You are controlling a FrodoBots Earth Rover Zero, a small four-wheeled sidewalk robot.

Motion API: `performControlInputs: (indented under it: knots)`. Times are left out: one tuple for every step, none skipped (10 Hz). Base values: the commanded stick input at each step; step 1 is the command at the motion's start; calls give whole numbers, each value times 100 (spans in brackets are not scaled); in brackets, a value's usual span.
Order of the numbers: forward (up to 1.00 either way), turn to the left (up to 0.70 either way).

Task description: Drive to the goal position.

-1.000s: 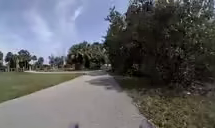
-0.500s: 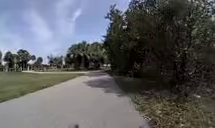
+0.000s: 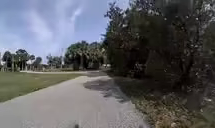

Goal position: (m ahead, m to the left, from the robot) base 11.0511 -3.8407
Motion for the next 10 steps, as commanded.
performControlInputs:
  knots:
    - [70, 0]
    - [70, 0]
    - [70, 11]
    - [70, 14]
    - [70, 14]
    - [70, 14]
    - [70, 14]
    - [70, 14]
    - [70, 14]
    - [70, 14]
